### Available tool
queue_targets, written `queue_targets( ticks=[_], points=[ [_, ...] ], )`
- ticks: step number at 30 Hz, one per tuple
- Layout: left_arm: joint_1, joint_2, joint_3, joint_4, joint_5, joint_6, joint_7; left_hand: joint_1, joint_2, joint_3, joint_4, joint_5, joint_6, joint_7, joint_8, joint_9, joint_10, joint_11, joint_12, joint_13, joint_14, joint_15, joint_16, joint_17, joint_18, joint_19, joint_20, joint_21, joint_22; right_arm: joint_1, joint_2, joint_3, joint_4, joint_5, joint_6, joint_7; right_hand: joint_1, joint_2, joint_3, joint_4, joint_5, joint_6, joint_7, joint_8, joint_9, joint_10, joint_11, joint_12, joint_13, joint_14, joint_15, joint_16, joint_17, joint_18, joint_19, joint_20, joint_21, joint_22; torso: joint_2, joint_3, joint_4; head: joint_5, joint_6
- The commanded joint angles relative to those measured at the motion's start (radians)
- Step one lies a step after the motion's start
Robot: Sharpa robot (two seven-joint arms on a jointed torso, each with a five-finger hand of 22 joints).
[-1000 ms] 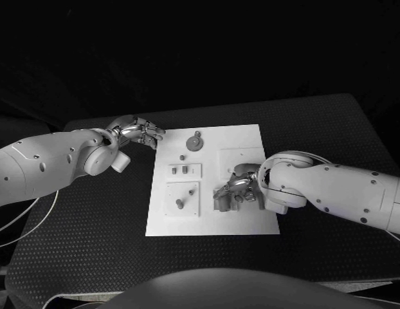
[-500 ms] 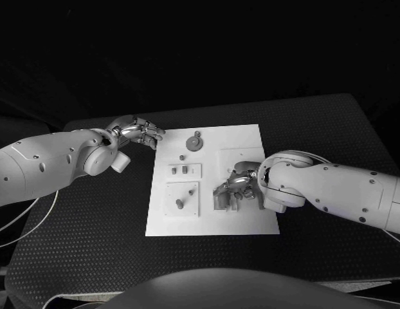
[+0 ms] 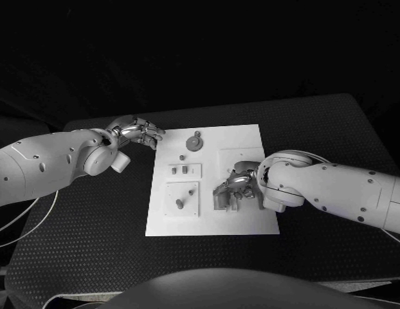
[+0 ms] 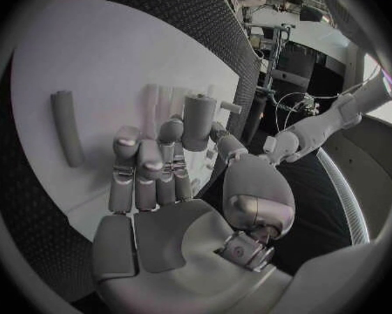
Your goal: Assemble the parts on the task board
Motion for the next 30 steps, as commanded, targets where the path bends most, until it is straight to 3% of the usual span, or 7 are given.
queue_targets(
  ticks=[1,26,30],
  points=[
    [0.001,0.0,0.0,0.002,-0.002,0.013,0.003,-0.011,0.003,0.006,0.0,0.003,-0.004,0.0,0.005,-0.002,-0.005,-0.001,0.002,-0.001,-0.007,-0.001,-0.004,0.001,-0.004,-0.007,0.0,0.006,-0.002,-0.003,0.002,-0.001,0.003,-0.005,0.028,0.004,-0.008,0.003,0.001,0.005,0.002,-0.005,0.001,-0.005,0.001,-0.007,0.0,0.004,-0.001,-0.001,-0.005,-0.005,0.001,0.028,0.001,-0.007,-0.004,0.013,0.0,0.0006,-0.0002,0.001,0.0],
    [0.001,0.001,0.0,0.001,-0.002,0.015,0.004,-0.012,0.003,0.007,-0.001,0.003,-0.005,0.0,0.006,-0.002,-0.005,-0.001,0.002,-0.002,-0.007,-0.001,-0.005,0.002,-0.004,-0.007,0.0,0.006,-0.002,-0.01,0.002,-0.002,0.001,0.0,0.014,-0.007,-0.014,0.002,0.005,0.01,0.002,-0.007,0.002,-0.005,0.002,-0.01,0.0,0.004,-0.002,-0.003,-0.004,-0.006,0.002,0.028,-0.001,-0.008,-0.005,0.013,0.0,0.0008,-0.0005,-0.001,0.0],
    [0.001,0.001,0.0,0.0,-0.002,0.015,0.004,-0.012,0.002,0.007,-0.001,0.003,-0.005,0.0,0.006,-0.002,-0.005,-0.001,0.002,-0.002,-0.007,-0.001,-0.005,0.002,-0.004,-0.007,0.0,0.006,-0.002,-0.01,0.003,-0.002,0.002,0.0,0.018,-0.007,-0.026,-0.008,0.009,0.02,0.002,-0.012,0.004,-0.008,0.002,-0.014,0.002,0.003,-0.003,-0.005,-0.003,-0.009,0.002,0.028,-0.003,-0.008,-0.008,0.012,0.0,0.0007,0.0001,-0.001,0.0]
  ],
)
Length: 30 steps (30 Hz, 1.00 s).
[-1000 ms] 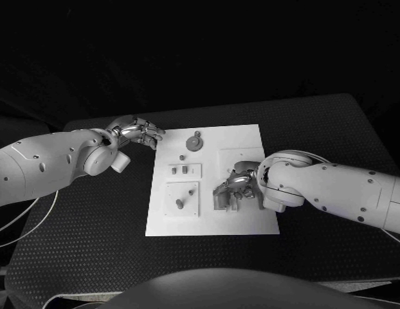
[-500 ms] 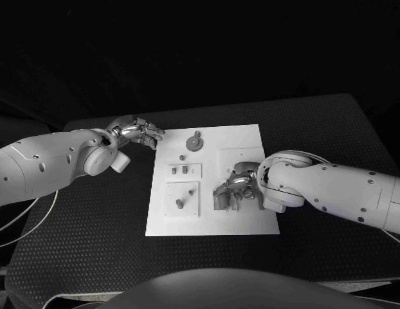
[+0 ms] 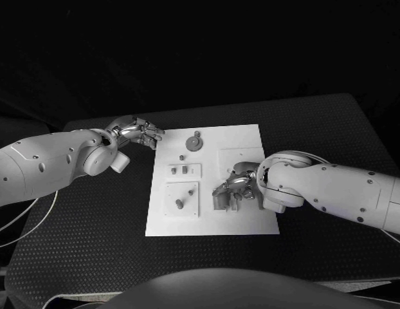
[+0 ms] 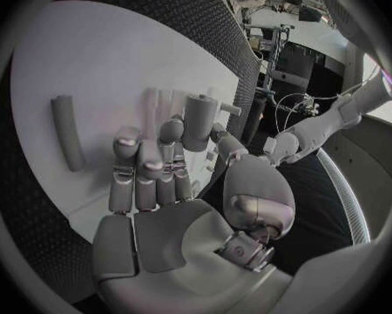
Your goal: Assemble the parts on the task board
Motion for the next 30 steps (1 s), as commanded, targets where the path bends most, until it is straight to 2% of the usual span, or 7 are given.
queue_targets(
  ticks=[1,5,8,13,18,27,30],
  points=[
    [0.001,0.002,0.0,0.001,-0.003,0.012,0.007,-0.008,-0.001,0.007,-0.001,0.003,-0.005,0.0,0.006,-0.001,-0.006,0.0,0.002,-0.001,-0.007,-0.001,-0.005,0.001,-0.004,-0.007,0.0,0.006,-0.001,-0.006,0.003,-0.003,0.001,-0.001,0.013,-0.005,-0.013,-0.007,0.003,0.011,0.003,-0.008,0.002,-0.006,-0.001,-0.009,0.002,0.003,-0.002,-0.006,-0.005,-0.006,0.002,0.028,-0.003,-0.009,-0.005,0.012,0.0,-0.0003,0.0007,0.0,0.0],
    [0.001,0.001,0.0,0.0,-0.003,0.009,0.008,-0.007,-0.002,0.008,-0.002,0.003,-0.005,0.0,0.006,-0.001,-0.006,0.0,0.002,-0.002,-0.007,-0.001,-0.005,0.001,-0.003,-0.008,0.0,0.006,-0.001,-0.006,0.003,-0.003,0.0,-0.001,0.011,-0.006,-0.015,-0.036,0.013,0.019,0.003,-0.018,0.005,-0.011,-0.001,-0.017,0.006,0.003,-0.002,-0.01,-0.003,-0.01,0.002,0.028,-0.006,-0.011,-0.008,0.011,0.0,-0.0005,0.0003,0.0,0.0],
    [0.001,0.001,0.0,0.0,-0.003,0.009,0.008,-0.007,-0.002,0.008,-0.002,0.003,-0.005,0.0,0.006,-0.001,-0.006,0.0,0.002,-0.002,-0.007,-0.001,-0.005,0.001,-0.003,-0.008,0.0,0.006,-0.001,-0.007,0.003,-0.003,0.001,-0.001,0.006,-0.006,-0.025,-0.063,0.028,0.046,0.003,-0.023,0.007,-0.012,0.001,-0.022,0.007,0.004,-0.003,-0.012,-0.002,-0.014,0.003,0.028,-0.006,-0.012,-0.012,0.01,0.0,-0.0005,0.0,-0.001,0.0],
    [0.001,0.002,0.0,0.0,-0.003,0.01,0.008,-0.007,-0.003,0.008,-0.002,0.003,-0.005,0.0,0.006,-0.001,-0.006,0.0,0.002,-0.002,-0.007,-0.001,-0.005,0.001,-0.003,-0.008,0.0,0.006,-0.001,-0.007,0.004,-0.003,0.001,-0.001,0.012,-0.003,-0.027,-0.096,0.05,0.081,0.002,-0.029,0.008,-0.013,0.005,-0.027,0.009,0.005,-0.004,-0.014,0.0,-0.019,0.003,0.028,-0.007,-0.014,-0.014,0.011,0.0,-0.0005,0.0003,-0.001,0.0],
    [0.001,0.003,0.0,-0.001,-0.003,0.009,0.007,-0.007,-0.003,0.008,-0.003,0.003,-0.005,0.0,0.006,-0.001,-0.006,0.0,0.002,-0.002,-0.007,-0.001,-0.005,0.002,-0.003,-0.008,0.0,0.006,-0.001,-0.007,0.004,-0.003,0.002,0.0,0.021,0.001,-0.012,-0.113,0.06,0.087,0.001,-0.032,0.009,-0.013,0.008,-0.03,0.009,0.006,-0.005,-0.015,0.0,-0.019,0.005,0.028,-0.007,-0.015,-0.013,0.012,0.0,-0.0002,0.0,-0.001,0.0],
    [0.001,0.003,0.0,-0.002,-0.003,0.013,0.008,-0.007,-0.005,0.008,-0.003,0.003,-0.007,0.0,0.006,-0.002,-0.006,0.0,0.002,-0.002,-0.008,-0.001,-0.006,0.002,-0.004,-0.008,0.0,0.006,-0.001,-0.007,0.003,-0.003,0.003,0.0,0.022,-0.002,-0.006,-0.121,0.062,0.088,0.001,-0.036,0.011,-0.014,0.009,-0.033,0.011,0.006,-0.005,-0.017,0.002,-0.021,0.005,0.028,-0.008,-0.015,-0.014,0.012,0.0,-0.0004,0.0002,-0.002,0.0],
    [0.001,0.004,0.0,-0.003,-0.003,0.013,0.007,-0.007,-0.005,0.008,-0.003,0.003,-0.007,0.0,0.006,-0.002,-0.007,0.0,0.002,-0.002,-0.008,-0.001,-0.006,0.002,-0.004,-0.008,0.001,0.006,-0.001,-0.007,0.003,-0.003,0.001,0.0,0.021,-0.001,-0.01,-0.128,0.066,0.104,0.001,-0.037,0.011,-0.014,0.011,-0.035,0.011,0.008,-0.005,-0.018,0.002,-0.022,0.006,0.028,-0.009,-0.014,-0.015,0.012,0.0,-0.0003,0.0004,-0.002,0.0]
  ],
)
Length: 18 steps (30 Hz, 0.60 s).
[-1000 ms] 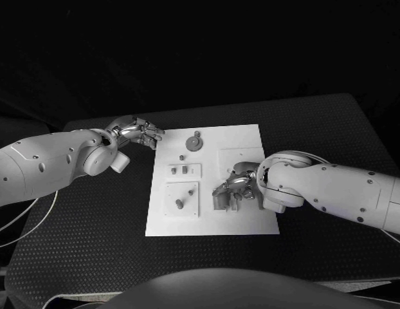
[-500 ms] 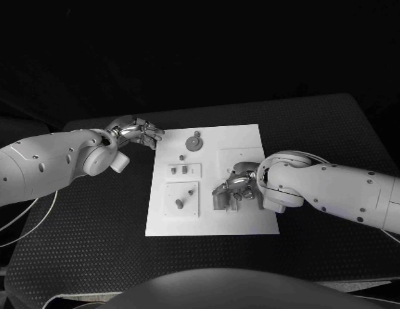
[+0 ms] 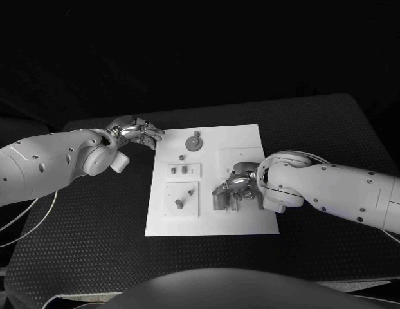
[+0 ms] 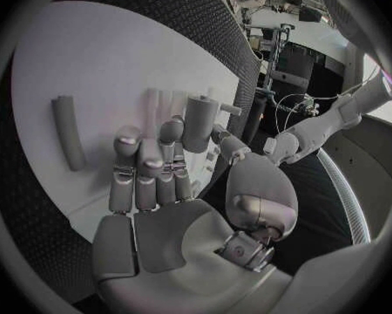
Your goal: Assemble the parts on the task board
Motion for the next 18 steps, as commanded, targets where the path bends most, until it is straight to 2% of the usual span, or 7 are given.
queue_targets(
  ticks=[1,6,18],
  points=[
    [0.001,0.003,0.0,0.0,-0.002,0.012,0.007,-0.007,-0.005,0.006,-0.001,0.003,-0.007,0.0,0.006,-0.001,-0.008,0.001,0.002,-0.002,-0.008,-0.001,-0.006,0.001,-0.004,-0.008,0.001,0.007,-0.001,-0.007,0.003,-0.004,0.001,0.001,0.018,0.001,-0.006,-0.015,0.003,0.019,0.001,-0.014,0.006,-0.004,0.0,-0.009,-0.001,0.006,-0.001,-0.005,0.0,-0.007,0.002,0.029,-0.002,-0.003,-0.004,0.012,0.0,0.0002,0.0002,-0.001,0.0],
    [0.001,0.003,0.0,0.0,-0.002,0.013,0.007,-0.007,-0.006,0.006,-0.001,0.003,-0.007,0.0,0.006,-0.001,-0.008,0.001,0.002,-0.002,-0.008,0.0,-0.006,0.001,-0.004,-0.008,0.001,0.007,-0.001,-0.007,0.003,-0.004,0.001,0.002,0.02,0.001,-0.005,-0.04,0.017,0.054,0.0,-0.016,0.006,-0.003,0.004,-0.01,-0.002,0.008,-0.001,-0.005,0.0,-0.007,0.004,0.029,-0.001,-0.004,-0.004,0.013,0.0,0.0003,0.0002,0.0,0.0],
    [0.001,0.003,0.0,0.0,-0.002,0.012,0.007,-0.006,-0.007,0.007,-0.002,0.003,-0.007,0.001,0.006,-0.001,-0.008,0.002,0.002,-0.002,-0.008,0.0,-0.006,0.002,-0.003,-0.009,0.001,0.007,-0.001,-0.007,0.001,-0.004,-0.001,0.002,0.021,0.002,-0.001,-0.064,0.026,0.092,-0.031,-0.02,0.007,-0.003,0.009,-0.014,-0.001,0.01,-0.002,-0.008,0.0,-0.009,0.007,0.029,-0.004,-0.006,-0.004,0.013,0.0,0.0003,0.0,0.001,0.0]
  ],
)
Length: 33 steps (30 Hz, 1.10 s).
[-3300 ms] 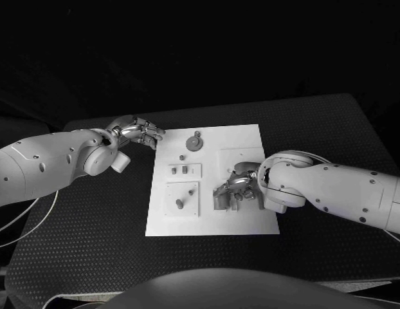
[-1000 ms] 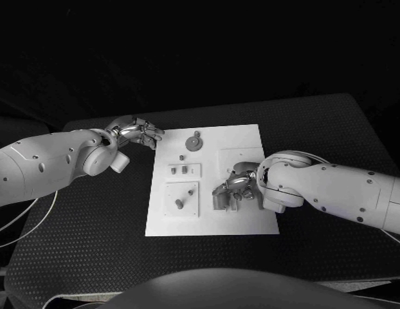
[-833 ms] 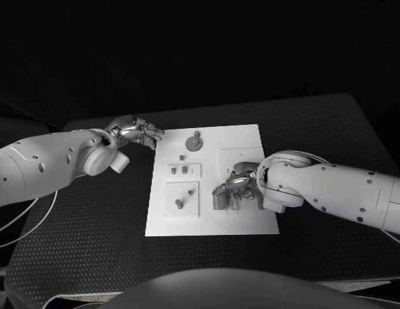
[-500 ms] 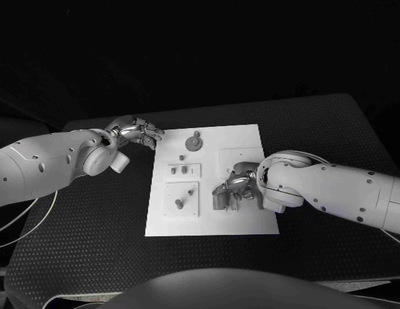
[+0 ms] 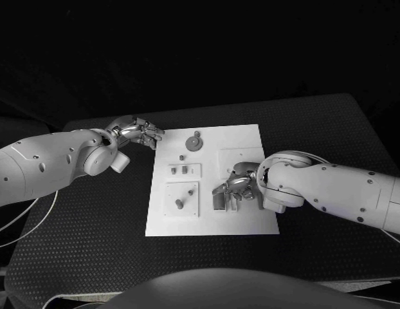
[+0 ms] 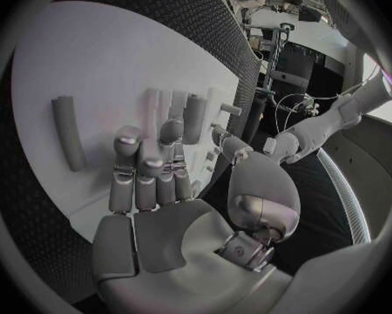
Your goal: Assemble the parts on the task board
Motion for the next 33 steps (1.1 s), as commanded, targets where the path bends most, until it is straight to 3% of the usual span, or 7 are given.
queue_targets(
  ticks=[1,12,13,14,18,26,33],
  points=[
    [0.001,0.002,0.0,0.001,-0.002,0.012,0.007,-0.006,-0.007,0.004,0.0,0.003,-0.007,0.001,0.006,-0.001,-0.008,0.002,0.002,-0.001,-0.008,0.0,-0.006,0.001,-0.003,-0.009,0.001,0.007,-0.002,-0.007,0.002,-0.004,0.0,0.001,0.021,0.001,-0.003,-0.011,0.0,0.009,-0.004,-0.014,0.007,-0.007,-0.001,-0.007,-0.001,0.005,-0.001,-0.006,-0.002,-0.005,0.002,0.029,-0.003,-0.006,-0.004,0.013,0.0,0.0002,0.0,0.0,0.0],
    [0.001,0.002,0.0,-0.001,-0.002,0.012,0.007,-0.006,-0.006,0.005,0.0,0.003,-0.008,0.001,0.006,-0.001,-0.008,0.002,0.002,-0.001,-0.008,0.0,-0.006,0.001,-0.003,-0.009,0.001,0.007,-0.002,-0.007,-0.014,-0.003,0.008,-0.019,-0.042,0.024,0.018,0.006,-0.001,0.009,0.008,-0.009,0.006,-0.002,0.004,-0.002,-0.003,0.011,0.001,-0.002,-0.003,-0.002,0.004,0.029,0.0,-0.008,0.0,0.015,0.0,0.0003,0.0004,-0.001,0.0],
    [0.001,0.002,0.0,-0.001,-0.002,0.012,0.006,-0.006,-0.006,0.005,0.0,0.003,-0.008,0.001,0.006,-0.001,-0.008,0.002,0.002,-0.001,-0.008,0.0,-0.006,0.001,-0.003,-0.008,0.001,0.007,-0.002,-0.007,-0.014,-0.003,0.007,-0.02,-0.041,0.026,0.025,0.021,-0.006,0.003,0.011,-0.007,0.005,0.0,0.006,0.001,-0.004,0.013,0.001,0.001,-0.004,-0.001,0.004,0.029,0.002,-0.008,0.003,0.016,0.0,0.0002,0.0003,-0.001,0.0],
    [0.001,0.002,0.0,0.0,-0.002,0.012,0.006,-0.006,-0.006,0.005,0.001,0.003,-0.008,0.001,0.007,-0.001,-0.008,0.002,0.003,-0.001,-0.008,0.0,-0.006,0.001,-0.003,-0.008,0.001,0.007,-0.002,-0.007,-0.014,-0.003,0.007,-0.023,-0.037,0.027,0.034,0.052,-0.024,-0.013,0.015,-0.003,0.004,0.002,0.008,0.005,-0.006,0.016,0.002,0.005,-0.005,0.001,0.005,0.029,0.004,-0.008,0.007,0.018,0.0,0.0001,0.0001,-0.001,0.0],
    [0.001,0.002,0.0,0.0,-0.002,0.012,0.006,-0.006,-0.005,0.005,0.001,0.003,-0.007,0.001,0.007,-0.001,-0.008,0.002,0.003,-0.001,-0.007,0.0,-0.006,0.001,-0.003,-0.008,0.001,0.007,-0.002,-0.007,-0.01,-0.003,0.007,-0.034,-0.02,0.027,0.088,0.134,-0.06,-0.105,0.02,0.003,0.001,0.004,0.011,0.011,-0.008,0.019,-0.001,0.011,-0.006,0.002,0.005,0.029,0.003,-0.005,0.013,0.018,0.0,-0.0004,0.0005,0.0,0.0],
    [0.001,0.002,0.0,0.001,-0.002,0.012,0.006,-0.006,-0.004,0.006,0.001,0.003,-0.007,0.001,0.007,-0.001,-0.008,0.002,0.003,-0.002,-0.007,0.0,-0.006,0.002,-0.003,-0.008,0.001,0.007,-0.001,-0.007,-0.006,-0.004,0.005,-0.068,-0.016,0.013,0.147,0.188,-0.066,-0.195,0.023,0.01,0.001,0.002,0.008,0.015,-0.008,0.021,-0.006,0.016,-0.005,0.0,0.005,0.029,0.006,0.001,0.014,0.015,0.0,-0.0003,-0.0003,-0.001,0.0],
    [0.001,0.002,0.0,0.0,-0.003,0.012,0.005,-0.006,-0.003,0.007,0.002,0.003,-0.007,0.001,0.007,-0.001,-0.008,0.002,0.003,-0.002,-0.007,0.0,-0.006,0.002,-0.003,-0.008,0.001,0.007,-0.002,-0.007,0.002,-0.004,0.003,-0.07,-0.016,0.014,0.168,0.233,-0.062,-0.228,0.024,0.02,-0.002,0.004,0.007,0.023,-0.009,0.025,-0.009,0.023,-0.006,0.004,0.006,0.029,0.011,0.005,0.016,0.015,0.0,0.0003,-0.0001,-0.002,0.0]
  ],
)
